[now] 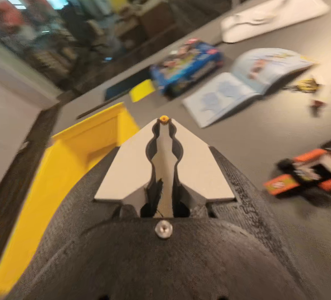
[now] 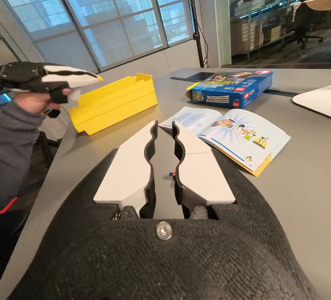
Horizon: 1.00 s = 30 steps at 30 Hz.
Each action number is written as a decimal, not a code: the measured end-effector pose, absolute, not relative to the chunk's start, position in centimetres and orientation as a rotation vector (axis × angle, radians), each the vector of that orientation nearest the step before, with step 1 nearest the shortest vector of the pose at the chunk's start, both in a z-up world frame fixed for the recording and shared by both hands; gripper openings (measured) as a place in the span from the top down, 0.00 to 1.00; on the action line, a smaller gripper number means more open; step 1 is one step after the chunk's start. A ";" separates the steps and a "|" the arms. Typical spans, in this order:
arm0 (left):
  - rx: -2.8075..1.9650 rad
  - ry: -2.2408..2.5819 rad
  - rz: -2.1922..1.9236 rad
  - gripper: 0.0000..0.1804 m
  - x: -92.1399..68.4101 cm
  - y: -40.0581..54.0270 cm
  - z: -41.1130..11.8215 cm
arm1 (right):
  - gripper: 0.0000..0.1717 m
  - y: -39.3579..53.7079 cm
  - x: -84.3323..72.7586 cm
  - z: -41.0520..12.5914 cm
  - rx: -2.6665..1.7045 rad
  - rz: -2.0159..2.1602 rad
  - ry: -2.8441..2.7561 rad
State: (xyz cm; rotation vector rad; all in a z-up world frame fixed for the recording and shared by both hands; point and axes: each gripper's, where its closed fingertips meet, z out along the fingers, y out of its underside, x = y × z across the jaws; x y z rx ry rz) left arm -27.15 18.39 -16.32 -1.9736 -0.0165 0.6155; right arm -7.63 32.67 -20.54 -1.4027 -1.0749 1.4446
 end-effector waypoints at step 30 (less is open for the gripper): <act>-1.882 0.147 0.687 0.80 -21.8 23.0 -21.1 | 0.92 32.6 -8.0 -21.4 -1.418 1.385 -1.117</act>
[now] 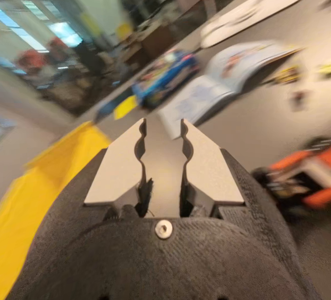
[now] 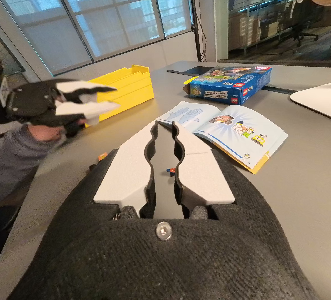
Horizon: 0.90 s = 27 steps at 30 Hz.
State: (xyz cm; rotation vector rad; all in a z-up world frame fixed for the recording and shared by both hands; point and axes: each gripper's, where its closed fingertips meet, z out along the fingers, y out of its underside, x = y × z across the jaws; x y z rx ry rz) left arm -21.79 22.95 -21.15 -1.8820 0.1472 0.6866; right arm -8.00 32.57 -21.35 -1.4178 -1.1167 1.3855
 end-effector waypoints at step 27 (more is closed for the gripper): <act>-2.367 0.539 0.008 0.93 -10.7 31.1 -30.1 | 0.92 34.3 -6.8 -20.5 -1.419 1.390 -1.019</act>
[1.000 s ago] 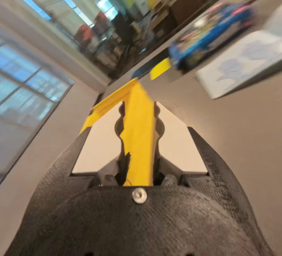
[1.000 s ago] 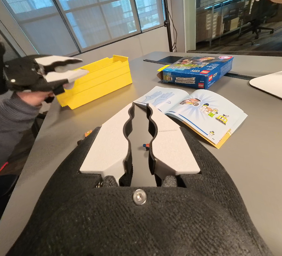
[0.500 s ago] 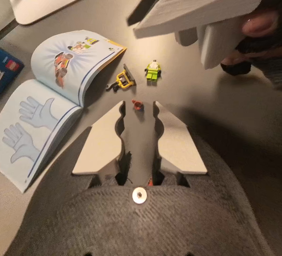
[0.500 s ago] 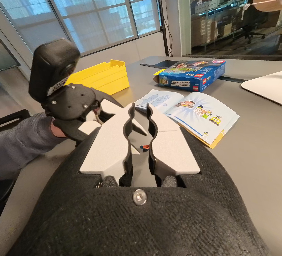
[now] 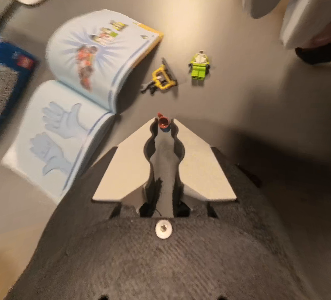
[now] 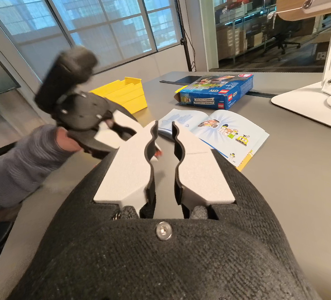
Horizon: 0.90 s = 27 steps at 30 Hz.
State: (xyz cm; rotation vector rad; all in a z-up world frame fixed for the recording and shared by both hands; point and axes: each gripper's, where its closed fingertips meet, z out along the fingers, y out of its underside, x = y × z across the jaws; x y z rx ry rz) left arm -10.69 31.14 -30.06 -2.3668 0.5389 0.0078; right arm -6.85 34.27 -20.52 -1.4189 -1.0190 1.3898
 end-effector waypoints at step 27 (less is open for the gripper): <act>-2.433 -0.681 0.488 0.72 -40.6 4.9 -25.2 | 0.68 36.1 -8.7 -30.0 -1.802 0.878 -1.403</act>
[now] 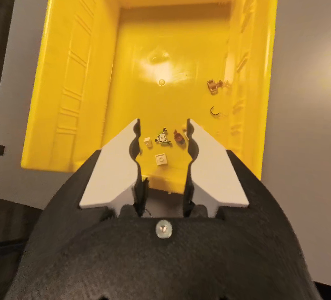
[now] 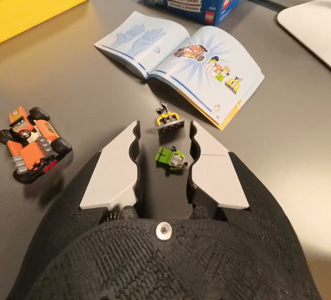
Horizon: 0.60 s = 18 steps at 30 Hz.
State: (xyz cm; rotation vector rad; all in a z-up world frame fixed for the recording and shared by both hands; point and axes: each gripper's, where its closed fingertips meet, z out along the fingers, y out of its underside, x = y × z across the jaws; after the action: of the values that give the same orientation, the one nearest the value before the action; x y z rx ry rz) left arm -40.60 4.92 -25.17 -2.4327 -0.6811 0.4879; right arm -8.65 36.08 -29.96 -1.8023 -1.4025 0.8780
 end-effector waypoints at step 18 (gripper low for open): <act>-1.959 0.284 -0.444 0.73 -14.0 25.4 -21.9 | 0.82 29.9 -10.2 -27.0 -1.015 0.616 -1.684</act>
State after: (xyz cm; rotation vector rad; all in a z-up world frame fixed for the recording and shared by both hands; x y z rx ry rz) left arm -14.05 25.37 -21.94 -1.9593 0.2835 -0.4435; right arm -10.19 29.88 -26.95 -1.0150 -1.6840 0.6155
